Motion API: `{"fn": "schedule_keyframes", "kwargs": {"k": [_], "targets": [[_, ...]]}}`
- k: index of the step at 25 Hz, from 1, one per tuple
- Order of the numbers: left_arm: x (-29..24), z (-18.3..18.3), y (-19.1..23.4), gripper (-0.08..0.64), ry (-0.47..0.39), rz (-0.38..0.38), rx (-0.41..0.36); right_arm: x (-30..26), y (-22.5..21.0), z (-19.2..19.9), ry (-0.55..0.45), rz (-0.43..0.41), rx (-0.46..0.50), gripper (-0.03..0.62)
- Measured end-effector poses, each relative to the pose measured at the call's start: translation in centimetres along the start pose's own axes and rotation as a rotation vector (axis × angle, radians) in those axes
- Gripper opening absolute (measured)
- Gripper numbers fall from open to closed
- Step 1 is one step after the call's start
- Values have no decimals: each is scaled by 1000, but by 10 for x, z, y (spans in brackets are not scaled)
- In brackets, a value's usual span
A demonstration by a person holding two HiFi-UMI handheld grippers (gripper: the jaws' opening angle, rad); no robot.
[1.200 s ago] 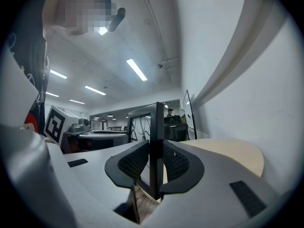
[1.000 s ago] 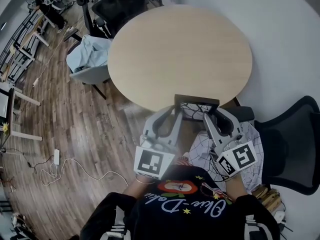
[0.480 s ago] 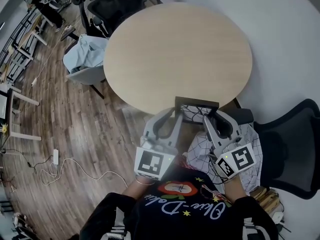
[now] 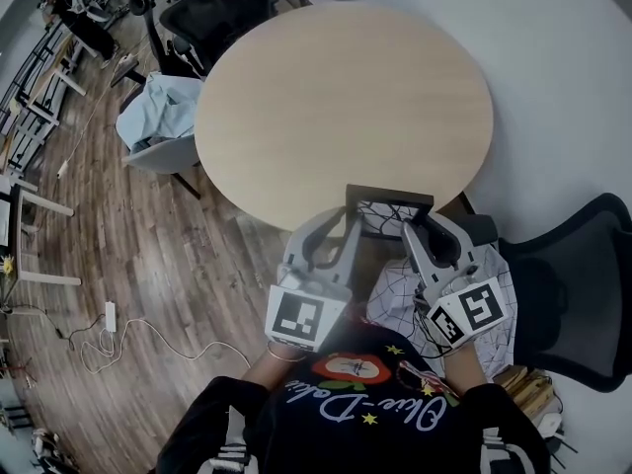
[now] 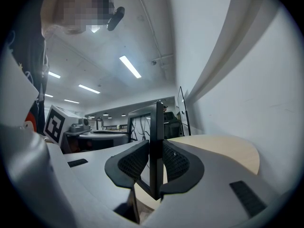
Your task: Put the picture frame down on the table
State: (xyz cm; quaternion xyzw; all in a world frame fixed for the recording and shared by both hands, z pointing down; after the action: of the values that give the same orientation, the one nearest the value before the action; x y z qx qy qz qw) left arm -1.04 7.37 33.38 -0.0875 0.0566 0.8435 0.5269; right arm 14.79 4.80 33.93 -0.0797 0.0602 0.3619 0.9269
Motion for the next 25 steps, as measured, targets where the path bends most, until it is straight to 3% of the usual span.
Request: {"fn": "schedule_keyframes", "kwargs": {"k": [11, 25], "targets": [[-49, -25, 39, 49, -12, 18, 9, -46, -35, -28, 5, 24, 5, 75], [-85, -27, 63, 49, -14, 57, -18, -75, -58, -28, 5, 65, -10, 75]]}}
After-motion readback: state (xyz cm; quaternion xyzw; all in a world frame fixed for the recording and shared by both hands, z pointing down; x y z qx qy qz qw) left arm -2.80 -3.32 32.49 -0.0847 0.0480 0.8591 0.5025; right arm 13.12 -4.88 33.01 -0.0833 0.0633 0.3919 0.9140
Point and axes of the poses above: the fingertips, and each gripper's own axes: x backward along the fingers, y to its left, z out of its underside, the point moved 6 cm from there along x, backward along the fingers, and after that the axes turned 7 degrees about y, right-handed, at the moved point
